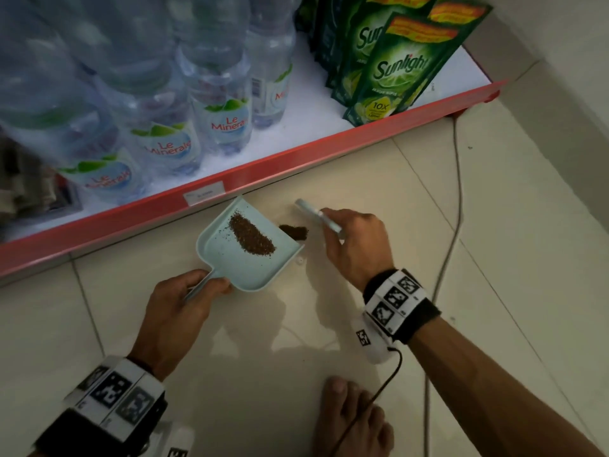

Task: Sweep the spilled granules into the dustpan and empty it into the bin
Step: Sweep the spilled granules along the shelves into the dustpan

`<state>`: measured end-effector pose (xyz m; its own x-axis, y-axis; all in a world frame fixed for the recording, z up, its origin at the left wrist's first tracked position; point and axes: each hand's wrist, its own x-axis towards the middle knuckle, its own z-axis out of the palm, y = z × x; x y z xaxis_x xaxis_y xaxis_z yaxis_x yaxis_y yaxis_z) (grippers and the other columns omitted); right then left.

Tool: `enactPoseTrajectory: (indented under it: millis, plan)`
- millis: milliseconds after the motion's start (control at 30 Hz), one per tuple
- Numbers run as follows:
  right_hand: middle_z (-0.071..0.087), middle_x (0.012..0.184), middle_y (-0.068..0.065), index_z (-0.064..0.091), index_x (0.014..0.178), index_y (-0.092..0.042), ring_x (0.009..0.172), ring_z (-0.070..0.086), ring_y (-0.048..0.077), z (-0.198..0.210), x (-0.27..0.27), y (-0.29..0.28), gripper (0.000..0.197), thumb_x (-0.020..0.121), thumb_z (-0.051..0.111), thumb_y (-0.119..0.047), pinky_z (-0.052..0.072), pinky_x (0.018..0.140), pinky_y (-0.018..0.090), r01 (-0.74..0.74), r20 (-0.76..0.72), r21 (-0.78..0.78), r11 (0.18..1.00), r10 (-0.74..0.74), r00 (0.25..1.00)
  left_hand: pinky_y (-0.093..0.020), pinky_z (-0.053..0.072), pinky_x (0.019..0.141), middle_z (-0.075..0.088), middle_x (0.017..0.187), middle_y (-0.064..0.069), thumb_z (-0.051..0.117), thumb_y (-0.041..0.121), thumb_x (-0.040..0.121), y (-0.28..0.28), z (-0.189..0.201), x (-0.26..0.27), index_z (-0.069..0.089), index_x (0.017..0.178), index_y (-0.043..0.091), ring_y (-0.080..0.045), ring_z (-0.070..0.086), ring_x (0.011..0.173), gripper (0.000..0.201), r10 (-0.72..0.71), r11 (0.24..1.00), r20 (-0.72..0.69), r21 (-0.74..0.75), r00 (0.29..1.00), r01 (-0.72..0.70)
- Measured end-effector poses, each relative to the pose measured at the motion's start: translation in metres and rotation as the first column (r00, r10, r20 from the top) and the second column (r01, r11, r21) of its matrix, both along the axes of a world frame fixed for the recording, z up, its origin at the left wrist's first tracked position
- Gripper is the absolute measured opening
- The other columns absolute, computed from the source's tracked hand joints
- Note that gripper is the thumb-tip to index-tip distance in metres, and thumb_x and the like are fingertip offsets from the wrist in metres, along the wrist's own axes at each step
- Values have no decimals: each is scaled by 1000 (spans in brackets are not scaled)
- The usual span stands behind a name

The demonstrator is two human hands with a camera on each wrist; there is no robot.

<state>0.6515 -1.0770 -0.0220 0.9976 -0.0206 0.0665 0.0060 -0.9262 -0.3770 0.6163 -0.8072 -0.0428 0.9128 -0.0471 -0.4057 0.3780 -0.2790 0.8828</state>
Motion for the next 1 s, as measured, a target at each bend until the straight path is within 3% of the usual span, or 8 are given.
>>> enactPoseTrajectory:
  millis: [133, 300, 467, 567, 633, 767, 867, 1000]
  plan:
    - [75, 92, 14, 74, 108, -20, 78, 68, 40, 4, 34, -33, 28, 86, 56, -22, 55, 67, 42, 235, 120, -61, 970, -226, 967, -26, 28, 54, 35, 46, 11, 63, 45, 75, 13, 7, -5, 73, 72, 20, -6, 33, 44, 26, 45, 998, -15, -32, 999, -46]
    - [71, 96, 21, 72, 111, -26, 88, 64, 46, 1, 92, -57, 30, 88, 54, -17, 53, 74, 46, 446, 24, -179, 877, -449, 893, -26, 28, 54, 35, 47, 11, 68, 32, 88, 29, 6, -19, 73, 72, 22, -4, 33, 43, 20, 53, 998, -13, -30, 999, -53]
    - [73, 106, 10, 70, 118, -27, 91, 66, 37, 1, 80, -15, 35, 89, 55, -14, 55, 76, 41, -29, -117, -178, 984, 8, 993, -26, 28, 54, 35, 46, 11, 67, 29, 90, 37, 6, -26, 73, 73, 22, -4, 34, 43, 20, 81, 996, -24, -23, 996, -82]
    - [73, 105, 1, 71, 114, -27, 86, 68, 30, 9, 44, 1, 29, 92, 57, -15, 56, 71, 40, -326, -169, -102, 940, 306, 937, -25, 28, 54, 36, 46, 11, 67, 32, 88, 41, 8, -26, 73, 73, 21, -4, 34, 43, 19, 94, 995, -13, -20, 995, -95]
    - [73, 105, -2, 71, 111, -28, 86, 69, 29, 17, 27, -1, 25, 92, 59, -18, 56, 68, 40, -378, -155, -97, 921, 361, 920, -26, 29, 54, 36, 46, 12, 66, 37, 84, 42, 10, -26, 72, 72, 21, -4, 34, 43, 21, 100, 995, -11, -22, 995, -100]
    - [75, 103, 7, 72, 112, -26, 85, 69, 35, 17, 48, -18, 26, 91, 59, -18, 57, 70, 40, -31, 26, -169, 985, 36, 999, -25, 27, 53, 35, 47, 11, 67, 28, 90, 45, 6, -25, 72, 72, 20, -5, 33, 44, 20, 99, 995, -13, -18, 995, -99]
    - [71, 100, 17, 70, 113, -25, 88, 64, 43, 8, 75, -14, 29, 90, 53, -19, 50, 71, 41, 234, -4, -238, 943, -242, 970, -25, 27, 53, 34, 46, 10, 66, 25, 91, 45, 6, -26, 72, 72, 20, -6, 32, 43, 21, 78, 997, -4, -14, 997, -78]
    - [70, 102, 16, 70, 109, -23, 91, 64, 42, -3, 87, 23, 26, 90, 53, -20, 49, 72, 40, 104, -86, -194, 975, -123, 989, -25, 28, 53, 35, 46, 11, 67, 31, 89, 45, 9, -29, 72, 73, 22, -4, 33, 43, 20, 50, 999, 11, -17, 999, -50]
